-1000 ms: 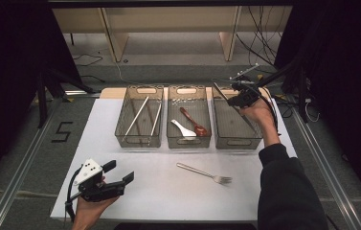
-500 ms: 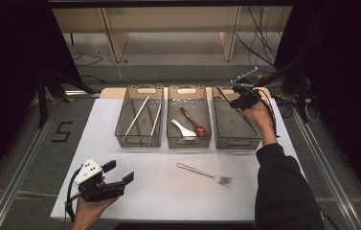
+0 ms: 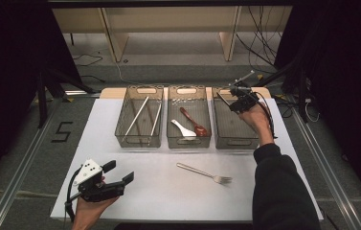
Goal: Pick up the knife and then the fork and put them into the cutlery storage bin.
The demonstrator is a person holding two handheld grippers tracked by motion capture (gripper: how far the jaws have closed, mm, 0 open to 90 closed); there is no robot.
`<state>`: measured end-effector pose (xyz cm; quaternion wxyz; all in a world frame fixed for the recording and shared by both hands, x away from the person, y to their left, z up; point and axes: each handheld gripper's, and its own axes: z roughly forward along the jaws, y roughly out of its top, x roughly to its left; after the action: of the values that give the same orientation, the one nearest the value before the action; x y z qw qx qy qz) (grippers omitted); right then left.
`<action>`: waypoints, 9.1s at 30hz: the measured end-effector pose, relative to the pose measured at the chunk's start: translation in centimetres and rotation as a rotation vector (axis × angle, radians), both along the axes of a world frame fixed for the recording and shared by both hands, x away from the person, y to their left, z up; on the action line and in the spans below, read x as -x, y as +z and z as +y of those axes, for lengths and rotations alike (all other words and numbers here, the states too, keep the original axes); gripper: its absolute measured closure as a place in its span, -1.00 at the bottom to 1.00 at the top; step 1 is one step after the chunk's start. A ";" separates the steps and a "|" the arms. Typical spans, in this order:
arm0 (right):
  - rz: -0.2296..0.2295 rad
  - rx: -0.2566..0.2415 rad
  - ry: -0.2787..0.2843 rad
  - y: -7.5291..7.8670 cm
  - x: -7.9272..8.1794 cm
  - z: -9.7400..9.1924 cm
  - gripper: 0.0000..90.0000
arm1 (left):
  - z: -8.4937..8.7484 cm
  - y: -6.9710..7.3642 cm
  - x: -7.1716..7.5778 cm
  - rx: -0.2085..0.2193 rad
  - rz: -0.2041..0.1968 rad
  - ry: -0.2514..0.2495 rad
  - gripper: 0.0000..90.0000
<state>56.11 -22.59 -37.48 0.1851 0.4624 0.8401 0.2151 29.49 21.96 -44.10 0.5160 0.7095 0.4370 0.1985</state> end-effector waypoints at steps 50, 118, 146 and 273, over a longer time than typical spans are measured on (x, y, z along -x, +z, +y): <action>0.092 -0.102 0.406 0.8 11.7 8.0 -0.31 | 0.0 0.0 0.0 0.013 0.001 -0.002 -0.62; 0.362 0.206 0.533 -8.1 14.0 10.5 0.61 | 0.0 0.0 0.0 0.013 0.002 -0.012 -0.63; 0.371 0.226 0.562 -7.8 14.4 10.9 0.90 | -0.1 0.0 0.0 0.012 0.003 -0.011 -0.62; 0.069 0.036 -0.013 -0.5 2.0 -0.6 0.88 | 0.0 -0.1 0.0 0.013 0.003 -0.010 -0.62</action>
<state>54.11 -23.19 -37.94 0.1654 0.4716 0.8467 0.1827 29.53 22.01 -44.16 0.5210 0.7085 0.4357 0.1917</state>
